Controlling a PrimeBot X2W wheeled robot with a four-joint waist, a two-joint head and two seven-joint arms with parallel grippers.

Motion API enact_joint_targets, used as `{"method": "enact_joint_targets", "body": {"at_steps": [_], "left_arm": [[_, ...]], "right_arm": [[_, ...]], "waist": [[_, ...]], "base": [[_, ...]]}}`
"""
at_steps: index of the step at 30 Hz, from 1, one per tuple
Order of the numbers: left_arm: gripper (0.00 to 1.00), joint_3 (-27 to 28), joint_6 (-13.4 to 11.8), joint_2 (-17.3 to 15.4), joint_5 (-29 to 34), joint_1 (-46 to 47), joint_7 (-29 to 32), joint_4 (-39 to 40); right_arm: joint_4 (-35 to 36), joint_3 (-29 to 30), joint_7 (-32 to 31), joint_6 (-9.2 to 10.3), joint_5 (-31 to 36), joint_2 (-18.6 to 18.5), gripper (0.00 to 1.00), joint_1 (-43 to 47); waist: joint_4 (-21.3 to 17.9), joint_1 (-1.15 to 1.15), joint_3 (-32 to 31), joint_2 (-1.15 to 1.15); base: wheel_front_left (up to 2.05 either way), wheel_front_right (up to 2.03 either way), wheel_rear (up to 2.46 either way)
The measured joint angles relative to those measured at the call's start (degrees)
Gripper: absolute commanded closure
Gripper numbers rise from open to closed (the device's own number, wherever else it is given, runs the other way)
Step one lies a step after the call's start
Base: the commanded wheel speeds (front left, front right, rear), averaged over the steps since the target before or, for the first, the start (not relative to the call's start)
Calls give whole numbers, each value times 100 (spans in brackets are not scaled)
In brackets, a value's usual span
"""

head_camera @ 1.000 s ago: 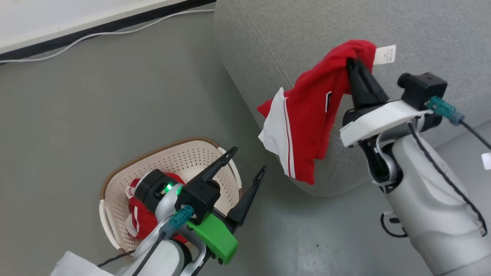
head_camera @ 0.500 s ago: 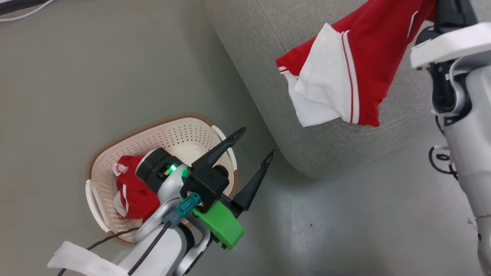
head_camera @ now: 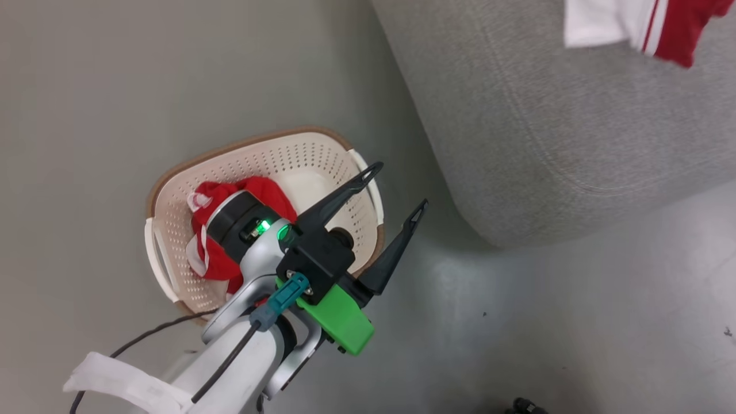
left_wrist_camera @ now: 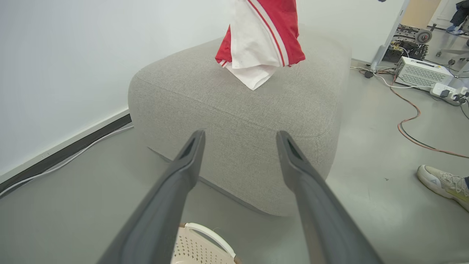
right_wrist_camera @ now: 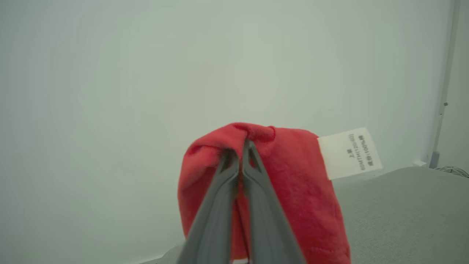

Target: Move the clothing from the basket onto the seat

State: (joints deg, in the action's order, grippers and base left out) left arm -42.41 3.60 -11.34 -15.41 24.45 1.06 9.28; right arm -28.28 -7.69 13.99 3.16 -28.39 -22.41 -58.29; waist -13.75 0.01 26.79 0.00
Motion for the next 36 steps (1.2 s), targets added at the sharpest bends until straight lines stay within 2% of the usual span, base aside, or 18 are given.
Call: {"method": "enact_joint_targets", "body": {"at_steps": [9,15,19,28,33,34,35,36], "left_arm": [[0,11,44,7,15,196,0,80],[0,70,45,-5,165,303,-1,81],[0,107,49,-19,165,377,-10,48],[0,124,92,-31,165,409,-41,-23],[0,126,100,-31,163,415,-119,-136],[0,126,100,-31,162,415,-120,-154],[0,125,101,-29,160,416,-142,-167],[0,126,101,-27,160,419,-175,-186]], "right_arm": [[-387,191,-98,48,-1,-333,100,-464],[-797,214,-100,47,-102,-209,100,-450],[-1113,261,-91,47,-261,4,100,-266],[-1667,376,-40,26,-403,232,100,103],[-1852,390,-23,-64,-437,301,100,128],[-1876,387,7,-74,-437,315,24,129],[-1890,385,10,-93,-436,324,0,129],[-1905,383,11,-112,-436,334,0,129]], "waist": [[312,0,453,0],[431,0,748,0],[477,0,884,0],[478,0,942,0],[474,0,917,0],[474,-1,899,0],[475,-1,879,0],[476,-1,858,0]], "base": [[0,0,0],[0,0,0],[0,0,0],[0,0,0],[0,0,0],[0,0,0],[0,0,0],[0,0,0]]}}
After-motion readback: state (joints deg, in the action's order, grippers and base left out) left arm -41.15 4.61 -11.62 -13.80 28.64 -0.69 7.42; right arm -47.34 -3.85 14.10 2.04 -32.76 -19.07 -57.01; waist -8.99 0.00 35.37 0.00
